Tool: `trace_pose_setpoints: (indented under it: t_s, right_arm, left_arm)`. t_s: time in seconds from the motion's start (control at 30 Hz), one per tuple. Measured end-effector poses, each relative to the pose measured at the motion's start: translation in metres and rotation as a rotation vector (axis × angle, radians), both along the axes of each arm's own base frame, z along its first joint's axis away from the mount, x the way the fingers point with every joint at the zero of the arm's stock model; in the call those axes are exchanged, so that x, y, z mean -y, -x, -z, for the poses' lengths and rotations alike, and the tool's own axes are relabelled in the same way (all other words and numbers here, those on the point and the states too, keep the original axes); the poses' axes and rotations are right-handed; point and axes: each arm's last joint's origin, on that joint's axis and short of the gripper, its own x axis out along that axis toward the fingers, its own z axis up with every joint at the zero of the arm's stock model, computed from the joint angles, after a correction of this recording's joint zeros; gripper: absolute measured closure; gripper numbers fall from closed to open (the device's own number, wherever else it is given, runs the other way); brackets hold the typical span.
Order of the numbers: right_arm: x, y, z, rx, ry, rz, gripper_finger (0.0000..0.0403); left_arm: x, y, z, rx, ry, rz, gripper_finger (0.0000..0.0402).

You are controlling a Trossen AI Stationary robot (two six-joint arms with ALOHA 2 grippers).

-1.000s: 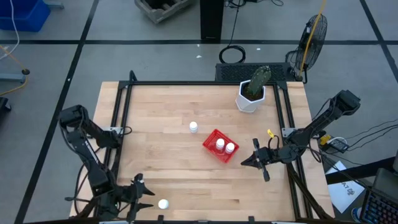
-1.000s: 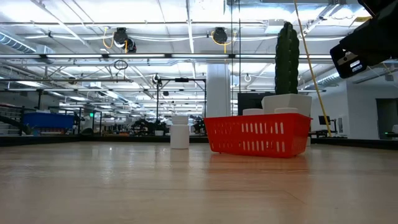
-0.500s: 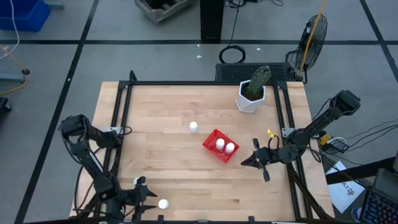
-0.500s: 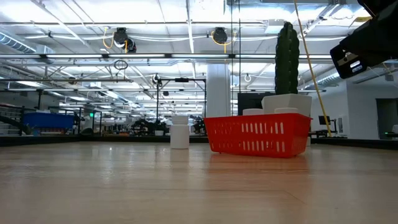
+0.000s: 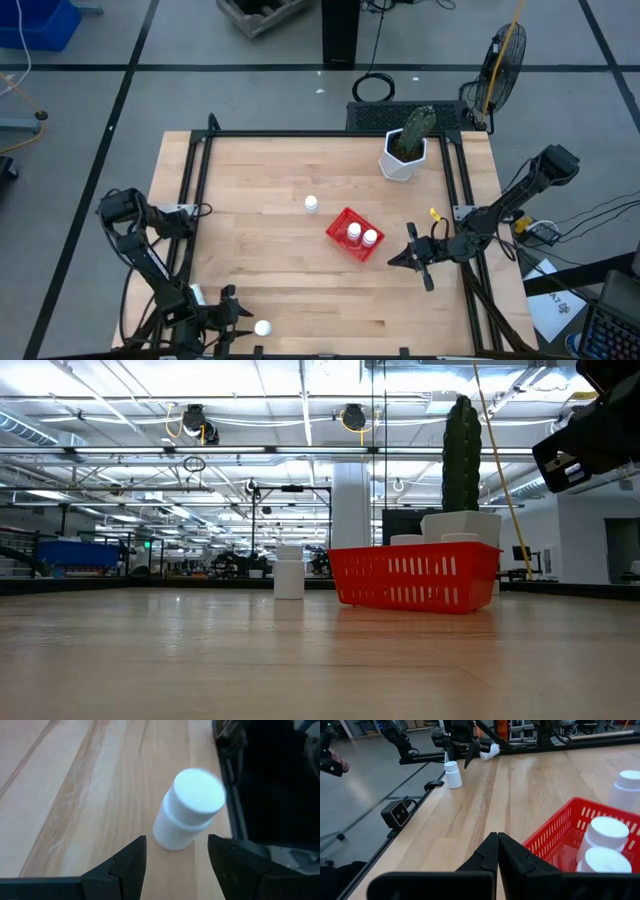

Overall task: Pick and place pill bottles into a basket
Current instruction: Put the white pill bottle into the red bin

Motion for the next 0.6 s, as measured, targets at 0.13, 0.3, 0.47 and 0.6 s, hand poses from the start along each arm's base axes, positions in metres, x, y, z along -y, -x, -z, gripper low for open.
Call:
trace_pose_setpoints:
  t_s: [0.13,0.3,0.47,0.6]
  right_arm:
    - [0.002,0.002,0.003,0.026,-0.027,0.001,0.0403]
    - [0.002,0.003,0.003,0.038,-0.03,0.0,0.0403]
    - [0.002,0.003,0.003,0.038,-0.03,0.0,0.0403]
    - [0.002,0.003,0.003,0.038,-0.029,0.0,0.0403]
  left_arm:
    - [-0.003,0.001,0.003,-0.037,0.002,-0.034,0.0186]
    - [-0.003,-0.001,0.011,-0.051,0.058,-0.108,0.0186]
    - [-0.002,-0.007,0.028,-0.094,0.104,-0.173,0.0186]
    - [0.002,-0.011,0.035,-0.06,0.16,-0.217,0.0185]
